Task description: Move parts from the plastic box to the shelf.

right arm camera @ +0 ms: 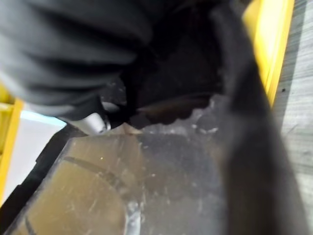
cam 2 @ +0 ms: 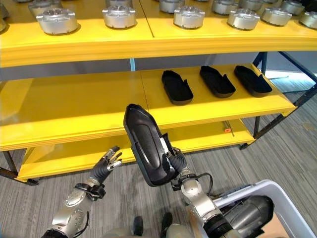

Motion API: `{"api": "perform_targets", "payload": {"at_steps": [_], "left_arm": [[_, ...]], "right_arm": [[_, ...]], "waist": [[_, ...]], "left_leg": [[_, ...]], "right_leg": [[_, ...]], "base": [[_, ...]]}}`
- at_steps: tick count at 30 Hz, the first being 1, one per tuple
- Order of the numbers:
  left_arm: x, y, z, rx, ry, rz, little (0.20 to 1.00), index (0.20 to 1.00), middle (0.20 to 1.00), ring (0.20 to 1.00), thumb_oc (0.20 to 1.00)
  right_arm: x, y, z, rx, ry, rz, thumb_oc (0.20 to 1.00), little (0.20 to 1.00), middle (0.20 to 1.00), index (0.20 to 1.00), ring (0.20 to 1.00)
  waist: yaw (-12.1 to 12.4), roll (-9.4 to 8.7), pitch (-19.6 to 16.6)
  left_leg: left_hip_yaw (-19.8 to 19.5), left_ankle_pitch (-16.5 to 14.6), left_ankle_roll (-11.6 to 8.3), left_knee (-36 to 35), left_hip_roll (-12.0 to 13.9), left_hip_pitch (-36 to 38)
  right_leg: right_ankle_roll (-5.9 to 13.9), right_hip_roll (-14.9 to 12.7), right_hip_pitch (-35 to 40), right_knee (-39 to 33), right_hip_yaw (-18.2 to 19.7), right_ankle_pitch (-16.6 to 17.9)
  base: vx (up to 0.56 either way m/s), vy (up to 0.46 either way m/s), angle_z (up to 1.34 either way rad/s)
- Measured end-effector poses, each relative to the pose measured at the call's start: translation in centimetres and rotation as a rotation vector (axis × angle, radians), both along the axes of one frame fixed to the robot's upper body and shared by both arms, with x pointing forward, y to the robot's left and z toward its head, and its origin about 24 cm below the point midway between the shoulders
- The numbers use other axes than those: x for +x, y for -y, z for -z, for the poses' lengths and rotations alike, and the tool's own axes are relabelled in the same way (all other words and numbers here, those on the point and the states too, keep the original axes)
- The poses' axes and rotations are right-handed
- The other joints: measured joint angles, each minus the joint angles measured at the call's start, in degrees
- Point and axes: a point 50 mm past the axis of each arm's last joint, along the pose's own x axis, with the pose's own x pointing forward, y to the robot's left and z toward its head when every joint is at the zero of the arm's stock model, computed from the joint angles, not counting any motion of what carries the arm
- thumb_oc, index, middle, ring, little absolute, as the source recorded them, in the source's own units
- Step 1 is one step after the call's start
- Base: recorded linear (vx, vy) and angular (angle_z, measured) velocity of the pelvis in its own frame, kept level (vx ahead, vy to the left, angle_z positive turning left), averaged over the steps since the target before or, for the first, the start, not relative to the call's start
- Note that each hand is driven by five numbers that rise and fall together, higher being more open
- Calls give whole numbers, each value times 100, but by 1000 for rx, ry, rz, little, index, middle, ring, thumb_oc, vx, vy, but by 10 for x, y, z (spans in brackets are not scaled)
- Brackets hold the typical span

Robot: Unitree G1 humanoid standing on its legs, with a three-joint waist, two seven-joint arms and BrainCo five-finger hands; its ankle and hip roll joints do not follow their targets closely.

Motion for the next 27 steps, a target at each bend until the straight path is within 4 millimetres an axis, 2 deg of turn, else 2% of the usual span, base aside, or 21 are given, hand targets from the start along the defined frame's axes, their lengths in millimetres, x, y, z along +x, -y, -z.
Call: {"api": "perform_targets", "payload": {"at_steps": [3, 7, 10, 13, 15, 17, 18, 19, 20, 21, 22, 24, 25, 26, 27], "left_arm": [[5, 11, -1, -8, 13, 61, 1000, 1000, 1000, 1000, 1000], [7, 8, -3, 6, 21, 60, 1000, 1000, 1000, 1000, 1000], [7, 5, -2, 18, 12, 63, 1000, 1000, 1000, 1000, 1000], [6, 5, -1, 21, 2, 67, 1000, 1000, 1000, 1000, 1000], [7, 6, -1, 20, 1, 69, 1000, 1000, 1000, 1000, 1000], [8, 7, -2, 18, 6, 71, 1000, 1000, 1000, 1000, 1000], [10, 8, -4, 16, 15, 77, 1000, 1000, 1000, 1000, 1000], [15, 11, -8, 12, 32, 83, 1000, 1000, 1000, 1000, 1000], [19, 12, -11, 17, 45, 91, 1000, 1000, 1000, 1000, 1000], [20, 12, -12, 20, 50, 92, 1000, 1000, 1000, 1000, 1000], [20, 12, -12, 17, 51, 92, 1000, 1000, 1000, 1000, 1000], [20, 16, -12, 3, 49, 93, 1000, 1000, 1000, 1000, 1000], [20, 22, -12, -17, 51, 95, 1000, 1000, 1000, 1000, 1000], [20, 25, -12, -25, 49, 101, 1000, 1000, 1000, 1000, 1000], [19, 30, -10, -32, 42, 110, 1000, 1000, 1000, 1000, 1000]], "right_arm": [[0, 18, 1, -8, -8, 50, 200, 200, 200, 200, 200], [1, 17, 0, 3, -3, 40, 200, 200, 200, 200, 200], [0, 15, 1, 6, -6, 28, 200, 200, 200, 200, 200], [-1, 14, 1, 8, -10, 22, 200, 200, 200, 200, 200], [-1, 14, 2, 7, -14, 24, 200, 200, 200, 200, 200], [-2, 15, 4, 2, -22, 30, 200, 200, 200, 200, 200], [-1, 17, 4, -2, -22, 34, 200, 200, 200, 200, 200], [-1, 19, 4, -11, -17, 40, 200, 200, 200, 200, 200], [0, 16, 4, -1, -17, 45, 200, 200, 200, 200, 200], [-2, 16, 6, -1, -24, 49, 200, 200, 200, 200, 200], [-2, 15, 6, 0, -25, 47, 200, 200, 200, 200, 200], [-2, 14, 6, 4, -21, 47, 200, 200, 200, 200, 200], [-1, 17, 5, -7, -16, 51, 200, 200, 200, 200, 200], [-1, 21, 5, -20, -15, 52, 200, 200, 200, 200, 200], [-1, 29, 5, -49, -19, 58, 200, 200, 200, 200, 200]], "waist": [[-142, 4, -2], [-177, 13, -9], [-191, 16, -9], [-251, 21, -8], [-271, 40, 3], [-302, 45, 7], [-329, 58, 15], [-357, 69, 60], [-398, -19, 143], [-420, -71, 159], [-426, -100, 176], [-493, -61, 170], [-633, 103, 123], [-652, 248, 83], [-632, 481, 38]], "left_leg": [[-105, 47, -66, 11, 61, -22], [-45, -100, -307, -11, 56, 56], [314, -136, -270, -11, 133, 62], [331, -75, -167, 8, 114, 106], [376, -49, -195, 27, 88, 98], [528, 40, -332, 83, 25, 41], [687, 27, -515, 147, -12, -28], [1056, -292, -915, 581, 38, -226], [1707, -614, -683, 1429, 238, -514], [2107, -650, -635, 1983, 518, -697], [2271, -658, -624, 2201, 753, -730], [2457, -661, -577, 2043, 1128, -634], [2386, -495, -563, 1409, 1273, -446], [2208, -287, -517, 1025, 1297, -306], [2068, 158, -741, 593, 1301, -93]], "right_leg": [[-86, 55, 39, -7, 158, -53], [-92, 64, 310, -329, 154, -58], [-97, 72, 350, -374, 146, -57], [-73, 63, 408, -381, 141, -94], [-60, 37, 418, -395, 132, -109], [-39, -37, 448, -408, 38, -127], [-49, -105, 489, -453, -54, -136], [-109, -217, 536, -465, -232, -131], [-162, -358, 602, -456, -428, -127], [-192, -457, 644, -423, -533, -152], [-159, -524, 657, -360, -545, -224], [-69, -615, 746, -313, -657, -281], [92, -690, 778, -198, -643, -359], [200, -686, 750, -127, -624, -390], [392, -669, 714, -14, -542, -432]], "base": [[171, -103, 25], [138, -63, 16], [121, -50, 2], [98, -47, 3], [70, -29, 7], [70, 15, 28], [64, 35, 59], [16, 9, 68], [33, 90, 71], [64, 138, 49], [88, 216, 31], [117, 247, 29], [85, 285, 32], [141, 408, 14], [93, 314, -5]]}}
